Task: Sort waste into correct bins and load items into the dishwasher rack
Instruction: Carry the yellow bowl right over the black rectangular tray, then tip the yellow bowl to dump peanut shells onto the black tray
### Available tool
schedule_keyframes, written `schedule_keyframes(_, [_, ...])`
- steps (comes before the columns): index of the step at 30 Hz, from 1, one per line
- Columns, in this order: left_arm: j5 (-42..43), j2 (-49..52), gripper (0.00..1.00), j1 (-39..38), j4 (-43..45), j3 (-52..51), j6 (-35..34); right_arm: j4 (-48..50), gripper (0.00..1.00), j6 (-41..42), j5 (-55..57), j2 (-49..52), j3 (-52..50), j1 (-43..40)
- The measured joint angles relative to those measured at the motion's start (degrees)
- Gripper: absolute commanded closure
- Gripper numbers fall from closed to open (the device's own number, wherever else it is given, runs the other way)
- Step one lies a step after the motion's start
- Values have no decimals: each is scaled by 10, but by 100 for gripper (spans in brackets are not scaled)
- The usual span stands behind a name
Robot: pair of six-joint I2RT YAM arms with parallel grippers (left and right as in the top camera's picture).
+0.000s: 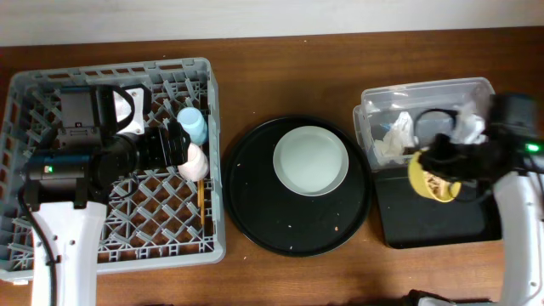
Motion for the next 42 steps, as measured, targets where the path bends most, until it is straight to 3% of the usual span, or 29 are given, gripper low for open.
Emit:
schedule_keyframes(6, [0, 0, 0, 0, 0, 0, 0, 22, 96, -82, -160, 0, -56, -144])
schedule_keyframes(20, [0, 0, 1, 0, 0, 0, 0, 288, 96, -125, -469, -2, -331, -346])
schedule_keyframes(26, [0, 0, 1, 0, 0, 0, 0, 350, 96, -124, -546, -2, -397, -388])
schedule_keyframes(34, [0, 0, 1, 0, 0, 0, 0, 368, 96, -111, -608, -2, -407, -400])
schedule_keyframes(42, [0, 0, 1, 0, 0, 0, 0, 417, 96, 19, -619, -2, -408, -403])
